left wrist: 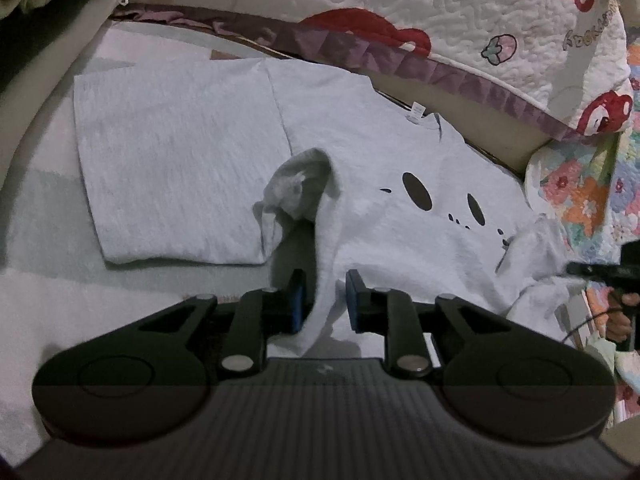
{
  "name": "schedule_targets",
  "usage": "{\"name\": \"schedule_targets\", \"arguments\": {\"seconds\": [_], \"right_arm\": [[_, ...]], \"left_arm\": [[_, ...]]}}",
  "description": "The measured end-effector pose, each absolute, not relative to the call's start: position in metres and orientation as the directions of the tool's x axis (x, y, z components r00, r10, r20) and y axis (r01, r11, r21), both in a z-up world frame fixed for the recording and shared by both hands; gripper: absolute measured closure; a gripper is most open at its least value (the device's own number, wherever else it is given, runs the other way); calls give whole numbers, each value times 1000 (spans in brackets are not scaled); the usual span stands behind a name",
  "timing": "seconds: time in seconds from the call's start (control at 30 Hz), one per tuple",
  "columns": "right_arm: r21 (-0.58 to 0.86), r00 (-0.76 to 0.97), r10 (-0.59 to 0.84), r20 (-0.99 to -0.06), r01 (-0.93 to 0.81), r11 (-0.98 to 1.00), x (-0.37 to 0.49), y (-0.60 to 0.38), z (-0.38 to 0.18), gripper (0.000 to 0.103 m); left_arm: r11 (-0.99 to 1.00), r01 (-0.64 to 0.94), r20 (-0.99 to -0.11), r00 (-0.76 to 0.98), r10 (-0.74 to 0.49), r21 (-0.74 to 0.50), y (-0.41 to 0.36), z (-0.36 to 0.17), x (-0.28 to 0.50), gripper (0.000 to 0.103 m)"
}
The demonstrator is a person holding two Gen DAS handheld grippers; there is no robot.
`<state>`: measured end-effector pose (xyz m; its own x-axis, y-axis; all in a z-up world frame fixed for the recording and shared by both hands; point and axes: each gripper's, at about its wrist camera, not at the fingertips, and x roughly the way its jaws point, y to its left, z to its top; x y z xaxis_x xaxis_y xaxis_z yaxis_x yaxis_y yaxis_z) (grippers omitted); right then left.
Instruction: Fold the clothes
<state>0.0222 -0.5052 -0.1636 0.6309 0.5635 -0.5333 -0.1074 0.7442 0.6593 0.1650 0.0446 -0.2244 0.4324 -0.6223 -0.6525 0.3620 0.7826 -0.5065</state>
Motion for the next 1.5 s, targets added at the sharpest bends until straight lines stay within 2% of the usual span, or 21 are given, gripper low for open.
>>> {"name": "schedule_targets", "arguments": {"seconds": [0.1, 0.17, 0.27, 0.33, 0.4, 0.6, 0.77, 0.8, 0.83, 0.9, 0.93, 0.97, 1.03, 1.1, 1.17, 1.33, 1.43, 1.47, 1.5], "right_arm": [[622, 577, 553, -602, -96, 777, 6, -501, -162, 94], [621, 537, 553, -637, -69, 781, 0, -504, -170, 90], [658, 557, 547, -625, 0, 753, -3, -515, -183, 82], [727, 593, 568, -571, 43, 685, -4, -526, -191, 44], [787, 632, 580, -514, 78, 613, -4, -537, -200, 38], [753, 639, 525, -562, 132, 645, 14, -547, -205, 38], [722, 606, 529, -594, 111, 683, 25, -536, -208, 38], [715, 597, 534, -599, 99, 692, 25, -531, -207, 46], [718, 584, 553, -594, 76, 691, 26, -525, -207, 65], [699, 561, 556, -612, 55, 713, 22, -517, -204, 82], [682, 563, 543, -623, 51, 730, 21, -511, -201, 82], [666, 576, 527, -626, 43, 744, 16, -509, -196, 83], [667, 628, 514, -585, 12, 745, 6, -505, -183, 84], [715, 677, 543, -497, -36, 699, -8, -507, -170, 84], [716, 668, 574, -473, -88, 693, -20, -504, -161, 84], [642, 521, 577, -629, -72, 764, -23, -494, -173, 81], [603, 491, 555, -671, -72, 794, -21, -489, -176, 80], [600, 509, 541, -669, -60, 798, -21, -491, -175, 78], [596, 527, 528, -667, -48, 801, -20, -494, -174, 70]], "left_arm": [[776, 371, -647, 429, -630, -510, 46, -222, 165, 83], [774, 379, -647, 426, -632, -507, 44, -222, 165, 83], [778, 388, -652, 427, -627, -494, 41, -222, 164, 83], [781, 409, -658, 426, -621, -473, 41, -219, 163, 80], [784, 422, -666, 424, -614, -454, 43, -216, 164, 79], [763, 424, -634, 429, -643, -488, 54, -212, 167, 75], [756, 462, -647, 407, -645, -463, 39, -214, 169, 61], [763, 468, -658, 408, -633, -445, 35, -214, 170, 61], [761, 467, -656, 405, -637, -450, 33, -214, 172, 61], [756, 463, -652, 399, -645, -464, 30, -214, 176, 66], [753, 461, -650, 396, -648, -470, 28, -214, 178, 71], [743, 473, -634, 403, -660, -473, 27, -212, 177, 101], [723, 500, -600, 415, -684, -477, 26, -207, 174, 101], [696, 516, -557, 424, -714, -498, 28, -199, 170, 101], [665, 504, -510, 427, -746, -551, 35, -190, 165, 101], [662, 459, -522, 407, -750, -593, 42, -192, 162, 101], [688, 459, -565, 395, -725, -562, 36, -196, 162, 101], [694, 458, -575, 392, -718, -555, 34, -197, 163, 100], [700, 457, -584, 389, -712, -549, 31, -198, 164, 100]]}}
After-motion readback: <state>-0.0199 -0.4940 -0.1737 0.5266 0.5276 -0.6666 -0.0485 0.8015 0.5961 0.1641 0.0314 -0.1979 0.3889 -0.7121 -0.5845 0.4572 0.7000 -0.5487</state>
